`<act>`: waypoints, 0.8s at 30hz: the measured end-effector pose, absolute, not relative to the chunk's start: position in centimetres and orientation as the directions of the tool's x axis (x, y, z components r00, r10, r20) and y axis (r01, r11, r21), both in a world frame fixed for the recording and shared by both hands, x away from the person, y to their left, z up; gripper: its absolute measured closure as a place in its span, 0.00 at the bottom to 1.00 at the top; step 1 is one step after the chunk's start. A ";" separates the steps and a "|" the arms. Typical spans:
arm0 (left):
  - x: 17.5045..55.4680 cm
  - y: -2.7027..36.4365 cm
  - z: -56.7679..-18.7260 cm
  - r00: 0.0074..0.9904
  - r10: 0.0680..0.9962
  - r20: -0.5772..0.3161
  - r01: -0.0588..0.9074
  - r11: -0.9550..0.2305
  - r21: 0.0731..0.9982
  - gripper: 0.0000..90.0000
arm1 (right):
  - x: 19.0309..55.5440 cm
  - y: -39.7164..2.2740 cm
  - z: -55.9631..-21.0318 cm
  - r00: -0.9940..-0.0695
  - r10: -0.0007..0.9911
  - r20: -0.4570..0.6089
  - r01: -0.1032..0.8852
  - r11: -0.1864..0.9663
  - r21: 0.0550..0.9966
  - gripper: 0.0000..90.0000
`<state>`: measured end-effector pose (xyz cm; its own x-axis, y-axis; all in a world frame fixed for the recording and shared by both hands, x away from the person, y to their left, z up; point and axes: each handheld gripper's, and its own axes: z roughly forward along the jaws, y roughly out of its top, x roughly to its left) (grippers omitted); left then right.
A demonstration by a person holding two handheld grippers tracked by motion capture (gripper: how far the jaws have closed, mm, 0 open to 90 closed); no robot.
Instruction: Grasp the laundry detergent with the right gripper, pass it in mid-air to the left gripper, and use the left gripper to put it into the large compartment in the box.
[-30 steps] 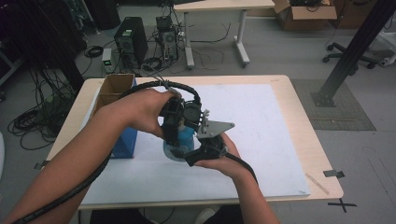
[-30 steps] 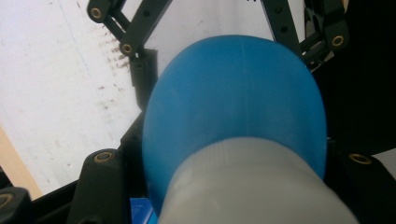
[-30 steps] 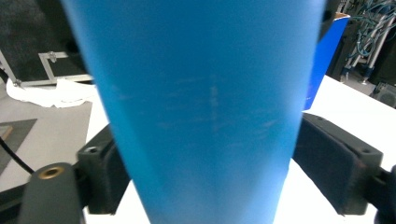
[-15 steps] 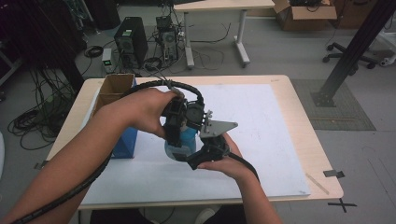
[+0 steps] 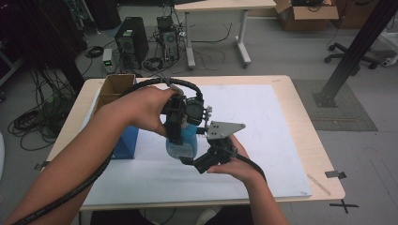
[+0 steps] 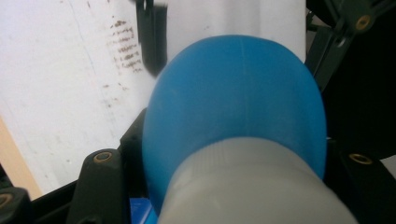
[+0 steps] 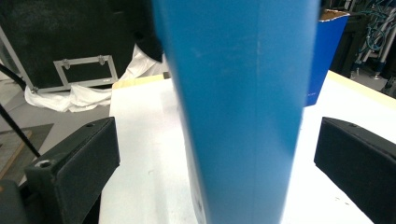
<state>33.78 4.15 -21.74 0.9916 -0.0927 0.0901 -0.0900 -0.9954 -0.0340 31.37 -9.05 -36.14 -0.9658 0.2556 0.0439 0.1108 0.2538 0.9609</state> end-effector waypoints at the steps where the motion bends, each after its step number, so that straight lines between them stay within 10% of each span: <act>1: 33.9 4.2 -21.7 0.993 -0.079 0.086 -0.076 -0.996 -0.035 0.43 | 31.3 -9.4 -36.0 -0.966 0.257 0.041 0.110 0.259 0.960 0.00; 24: 37.4 6.9 -18.5 0.921 0.380 0.082 0.378 -0.925 0.041 0.43 | 33.4 -15.7 -32.0 -0.947 0.308 -0.087 0.105 0.555 0.825 0.01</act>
<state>37.42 6.92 -18.49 0.9214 0.3798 0.0821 0.3777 -0.9250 0.0407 33.42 -15.72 -32.02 -0.9473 0.3084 -0.0868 0.1052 0.5553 0.8250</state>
